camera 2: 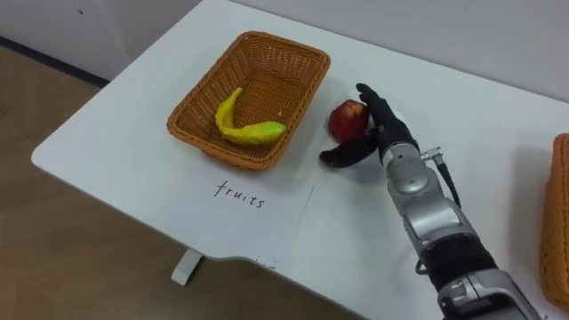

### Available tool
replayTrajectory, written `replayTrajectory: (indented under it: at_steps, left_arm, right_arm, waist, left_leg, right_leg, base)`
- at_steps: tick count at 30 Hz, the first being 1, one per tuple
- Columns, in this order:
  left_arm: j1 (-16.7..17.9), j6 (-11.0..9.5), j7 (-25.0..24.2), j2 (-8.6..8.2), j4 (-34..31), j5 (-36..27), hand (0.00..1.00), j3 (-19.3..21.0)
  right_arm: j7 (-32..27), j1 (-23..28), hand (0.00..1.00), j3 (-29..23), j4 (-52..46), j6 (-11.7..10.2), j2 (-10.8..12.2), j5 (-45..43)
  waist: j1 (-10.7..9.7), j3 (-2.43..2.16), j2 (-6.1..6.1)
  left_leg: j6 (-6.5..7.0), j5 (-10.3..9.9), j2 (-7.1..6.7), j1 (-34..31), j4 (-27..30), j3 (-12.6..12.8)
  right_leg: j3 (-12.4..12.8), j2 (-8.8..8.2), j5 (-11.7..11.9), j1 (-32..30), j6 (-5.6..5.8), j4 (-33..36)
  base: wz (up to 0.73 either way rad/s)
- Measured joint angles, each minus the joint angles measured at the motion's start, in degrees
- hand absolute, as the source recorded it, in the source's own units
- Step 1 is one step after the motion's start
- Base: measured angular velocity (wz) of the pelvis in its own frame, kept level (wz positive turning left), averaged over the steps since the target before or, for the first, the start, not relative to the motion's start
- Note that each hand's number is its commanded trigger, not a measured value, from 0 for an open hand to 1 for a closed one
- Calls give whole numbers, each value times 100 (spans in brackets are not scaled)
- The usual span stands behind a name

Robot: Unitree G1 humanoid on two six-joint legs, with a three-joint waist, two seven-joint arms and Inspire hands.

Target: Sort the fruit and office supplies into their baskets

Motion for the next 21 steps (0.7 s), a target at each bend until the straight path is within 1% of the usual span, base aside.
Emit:
replayTrajectory:
  at_steps: [4,8,10,18,21]
  left_arm:
    - [-4,-2,-38,0,-2,6,0,1]
    - [3,-4,-20,1,-11,13,0,0]
    - [4,-2,-11,1,-13,12,0,-1]
    - [19,17,-5,16,-11,12,0,-2]
    - [20,18,-5,17,-11,12,0,0]
  right_arm:
    - [-78,-96,100,-58,-3,-1,0,-8]
    - [-69,-198,100,-43,14,-1,2,-5]
    - [-75,-198,100,-3,46,-1,0,43]
    - [-36,-199,100,63,126,20,2,127]
    - [-23,-202,100,60,125,73,5,113]
  waist:
    - [3,-3,-5]
    - [19,-20,-35]
    - [16,-20,-41]
    - [12,-9,-69]
    - [17,-12,-99]
  left_leg:
    - [0,0,-1,-6,2,0]
    - [-7,7,1,-32,4,-14]
    - [-7,7,-3,-33,4,-42]
    - [-7,6,-2,-36,-2,-57]
    - [-8,6,-4,-49,-1,-58]
  right_leg:
    - [-2,-1,0,-8,0,3]
    - [-20,2,3,-46,-4,2]
    - [-70,-1,3,-34,-4,0]
    - [-82,-1,2,-33,-4,-1]
    - [-88,-2,2,-38,-4,0]
  base:
    - [0]
    - [1]
    - [7]
    - [1]
    - [0]
